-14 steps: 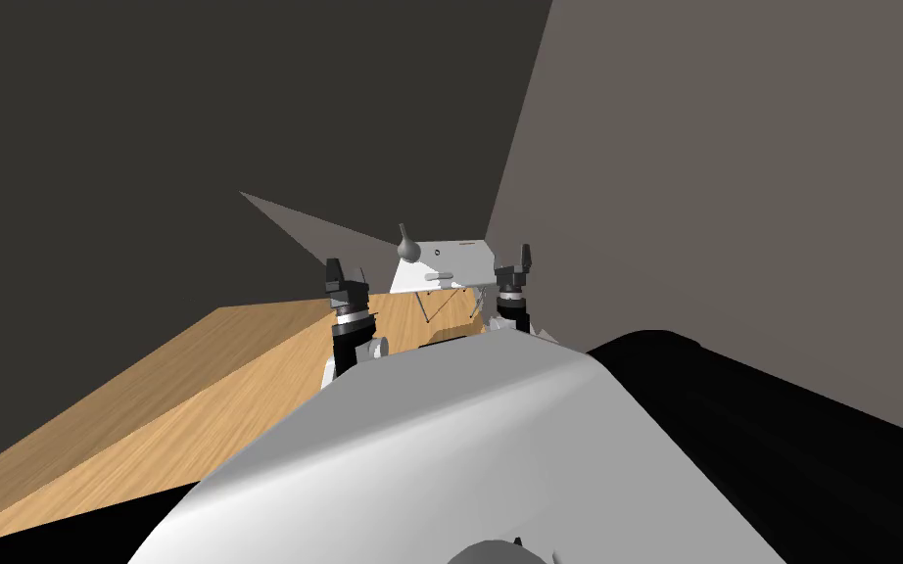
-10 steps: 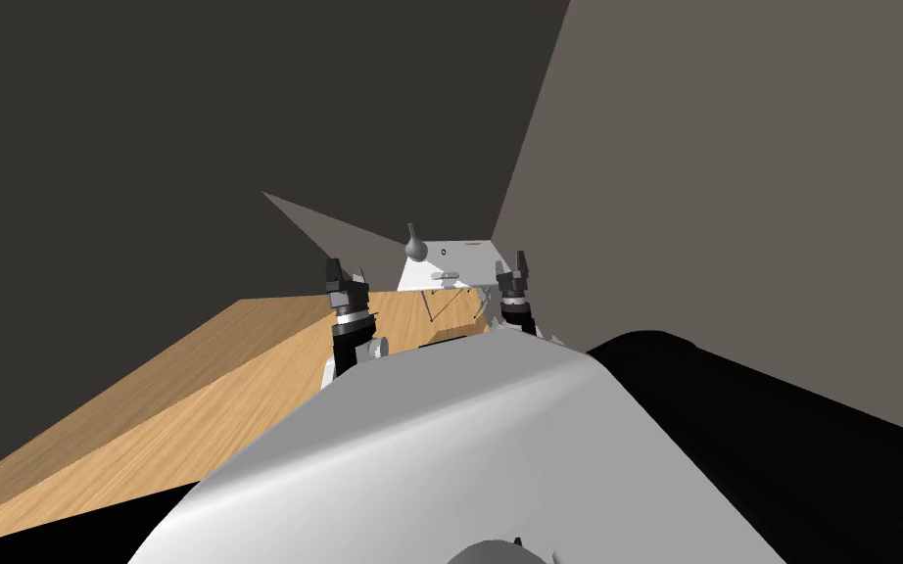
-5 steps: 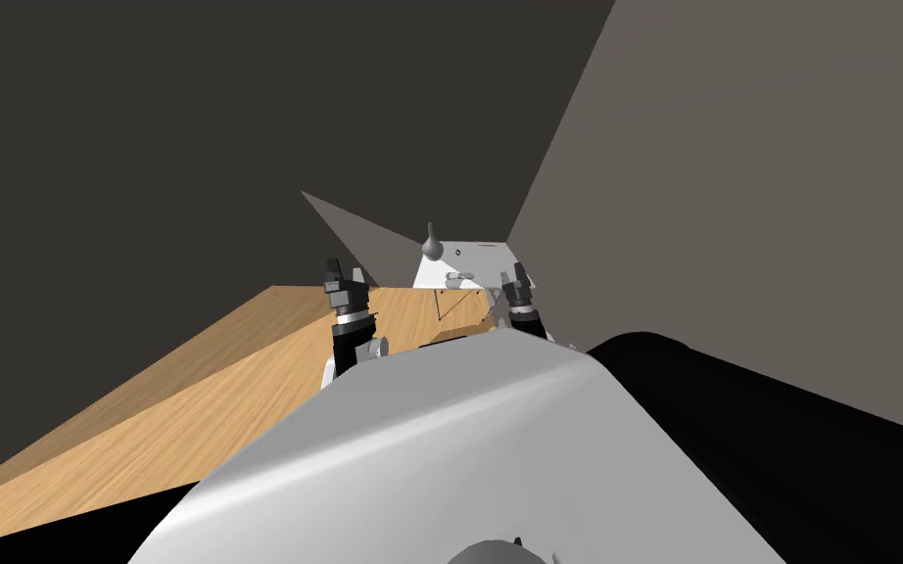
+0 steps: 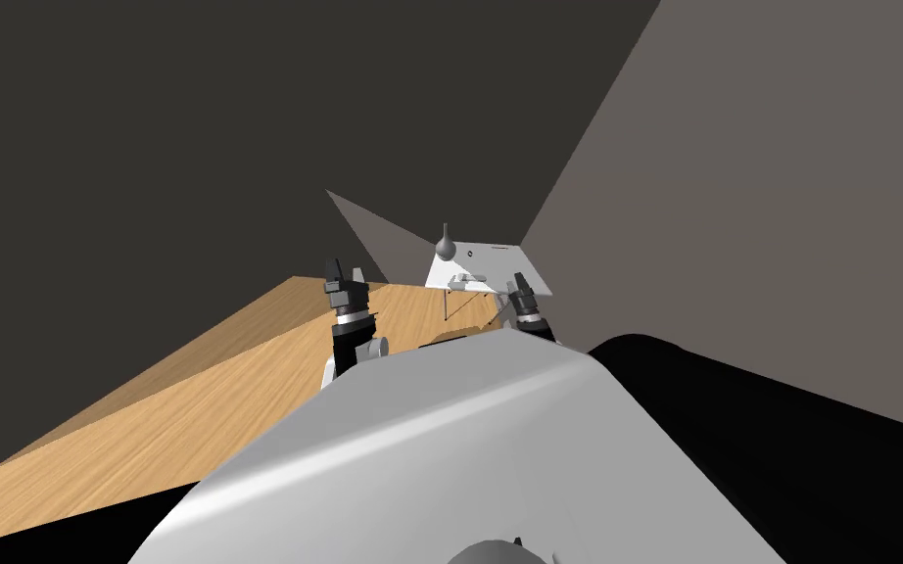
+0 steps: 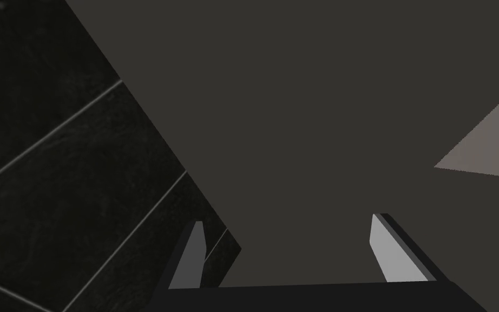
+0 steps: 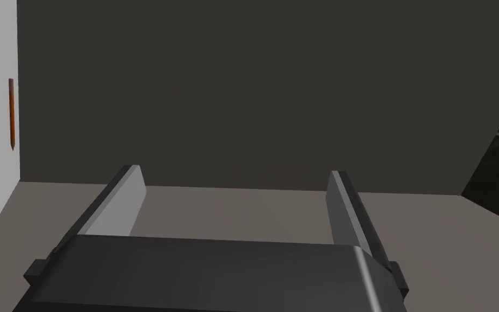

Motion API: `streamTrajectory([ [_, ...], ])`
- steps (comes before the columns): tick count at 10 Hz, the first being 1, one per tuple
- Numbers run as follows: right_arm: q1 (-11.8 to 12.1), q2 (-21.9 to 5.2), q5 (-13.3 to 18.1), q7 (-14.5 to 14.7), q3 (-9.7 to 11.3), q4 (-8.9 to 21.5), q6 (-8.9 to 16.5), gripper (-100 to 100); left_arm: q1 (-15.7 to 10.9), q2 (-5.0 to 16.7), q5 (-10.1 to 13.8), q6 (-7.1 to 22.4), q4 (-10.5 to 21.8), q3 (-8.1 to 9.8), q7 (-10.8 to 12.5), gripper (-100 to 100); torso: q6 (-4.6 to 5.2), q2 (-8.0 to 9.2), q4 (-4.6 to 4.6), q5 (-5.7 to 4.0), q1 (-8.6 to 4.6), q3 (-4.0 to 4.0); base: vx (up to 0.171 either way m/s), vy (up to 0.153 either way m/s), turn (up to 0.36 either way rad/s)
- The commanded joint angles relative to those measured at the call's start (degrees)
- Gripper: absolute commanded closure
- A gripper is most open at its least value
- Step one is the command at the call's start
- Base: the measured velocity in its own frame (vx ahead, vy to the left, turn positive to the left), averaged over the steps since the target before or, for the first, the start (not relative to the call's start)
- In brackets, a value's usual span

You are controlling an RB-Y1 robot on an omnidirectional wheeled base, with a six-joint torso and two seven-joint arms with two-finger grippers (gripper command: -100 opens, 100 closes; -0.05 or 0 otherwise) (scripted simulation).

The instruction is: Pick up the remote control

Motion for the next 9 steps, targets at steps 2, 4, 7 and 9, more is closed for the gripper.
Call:
streamTrajectory([
  [2,4.52,-2.72,-0.33,3.96,-1.7,0.57,-0.26,-100,-0.01,0.0,0.0,0.0,0.0,-0.01,0.0,0,-0.03,0.04,0.01,0.01,0.05,0.02,0.037,0.095,0.253],
  [4,7.63,-4.03,-0.37,6.25,-2.51,0.95,-0.26,-100,0.0,0.0,0.0,0.0,0.0,0.0,0.0,0,0.01,-0.03,-0.01,0.02,0.09,-0.02,0.052,0.095,0.161],
  [7,12.45,-6.78,-0.25,10.01,-4.18,1.9,-0.17,-100,-0.01,0.0,0.0,0.0,0.0,0.0,0.0,0,-0.02,0.02,0.0,0.0,0.01,0.01,0.052,0.075,0.199],
  [9,15.15,-8.24,-0.05,12.3,-5.03,2.46,-0.07,-100,0.0,0.0,0.0,0.0,0.0,0.0,0.0,0,0.0,-0.07,-0.02,0.0,0.01,-0.05,0.069,0.068,0.221],
])
